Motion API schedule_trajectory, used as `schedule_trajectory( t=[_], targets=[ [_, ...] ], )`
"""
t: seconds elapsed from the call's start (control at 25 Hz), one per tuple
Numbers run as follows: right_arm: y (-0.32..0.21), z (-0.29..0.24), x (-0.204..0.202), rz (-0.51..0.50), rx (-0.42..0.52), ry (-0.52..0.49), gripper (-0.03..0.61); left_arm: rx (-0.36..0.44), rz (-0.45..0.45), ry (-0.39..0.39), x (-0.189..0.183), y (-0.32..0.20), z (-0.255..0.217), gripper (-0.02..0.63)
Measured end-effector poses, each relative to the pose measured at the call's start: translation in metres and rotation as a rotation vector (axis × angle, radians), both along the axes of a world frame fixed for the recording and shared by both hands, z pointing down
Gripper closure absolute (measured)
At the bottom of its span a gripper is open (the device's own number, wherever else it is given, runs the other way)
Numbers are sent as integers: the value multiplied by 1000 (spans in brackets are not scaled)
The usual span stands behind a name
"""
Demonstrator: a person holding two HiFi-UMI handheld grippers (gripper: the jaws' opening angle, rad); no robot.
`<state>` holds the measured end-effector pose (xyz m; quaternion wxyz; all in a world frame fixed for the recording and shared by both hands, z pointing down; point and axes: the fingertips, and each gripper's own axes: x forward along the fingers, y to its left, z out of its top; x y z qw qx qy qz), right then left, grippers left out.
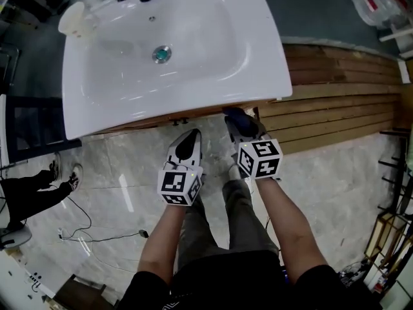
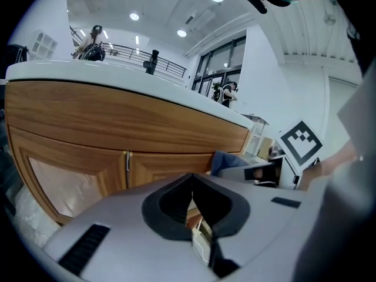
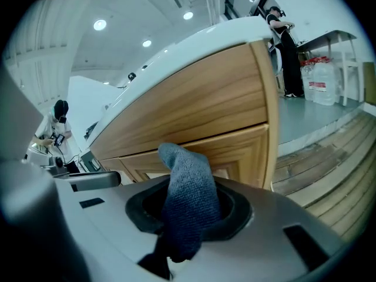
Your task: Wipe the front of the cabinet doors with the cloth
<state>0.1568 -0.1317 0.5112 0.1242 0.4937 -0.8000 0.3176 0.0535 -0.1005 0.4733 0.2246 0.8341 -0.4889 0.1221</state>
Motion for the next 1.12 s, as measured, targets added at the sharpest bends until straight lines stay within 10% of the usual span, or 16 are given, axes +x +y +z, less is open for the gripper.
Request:
schedule_trajectory(
  t=[0.52,1.12],
  targets=[
    [1,3,84,83,-4,25,469,-3,70,14,66,-9,8,606],
    [32,20,-31,-64,-44,-15,469,-29,28,-7,-22,8,22,606]
  ],
)
